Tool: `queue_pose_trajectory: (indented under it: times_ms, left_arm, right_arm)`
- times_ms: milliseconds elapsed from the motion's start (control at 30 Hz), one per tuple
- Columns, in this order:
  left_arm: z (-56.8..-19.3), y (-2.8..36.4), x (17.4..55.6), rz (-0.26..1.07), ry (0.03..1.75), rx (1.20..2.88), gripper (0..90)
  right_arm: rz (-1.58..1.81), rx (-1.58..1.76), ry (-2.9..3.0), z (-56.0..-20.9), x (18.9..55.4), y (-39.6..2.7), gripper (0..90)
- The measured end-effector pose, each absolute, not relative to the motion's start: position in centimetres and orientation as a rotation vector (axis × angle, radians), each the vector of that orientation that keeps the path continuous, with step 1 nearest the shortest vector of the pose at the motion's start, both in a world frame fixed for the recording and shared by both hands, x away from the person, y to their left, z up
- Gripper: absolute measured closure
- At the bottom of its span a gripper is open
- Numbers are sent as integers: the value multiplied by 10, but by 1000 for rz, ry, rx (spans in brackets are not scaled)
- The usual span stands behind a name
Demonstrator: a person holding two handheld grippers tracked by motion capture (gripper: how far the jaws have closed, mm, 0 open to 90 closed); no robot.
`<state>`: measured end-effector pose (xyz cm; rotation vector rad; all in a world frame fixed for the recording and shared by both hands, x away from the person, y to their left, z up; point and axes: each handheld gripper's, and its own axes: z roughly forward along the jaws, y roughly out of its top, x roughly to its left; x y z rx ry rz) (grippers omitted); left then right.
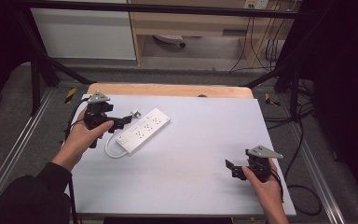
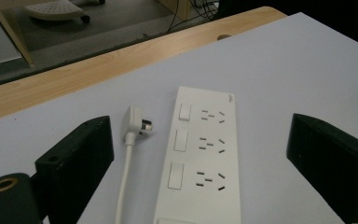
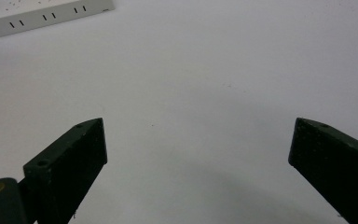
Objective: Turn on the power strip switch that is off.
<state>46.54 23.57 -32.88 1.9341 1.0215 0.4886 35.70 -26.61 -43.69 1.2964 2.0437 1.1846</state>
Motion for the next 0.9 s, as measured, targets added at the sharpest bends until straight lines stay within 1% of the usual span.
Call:
queue_pose_trajectory:
  times_ms: [167,333,700,900]
  left_arm:
    - [-330,236,478,494,1046,1904,75]
    - [-329,234,491,512,1055,1908,75]
    - [-325,220,516,504,1056,1887,72]
    - [-326,210,526,530,1048,1860,74]
  right_arm:
    - [1185,1285,2046,-436,357,-265,47]
    - [1185,1286,2050,-437,358,-265,46]
    - [1197,1286,2058,-436,359,-264,44]
    - [1198,1292,2052,-436,359,-264,42]
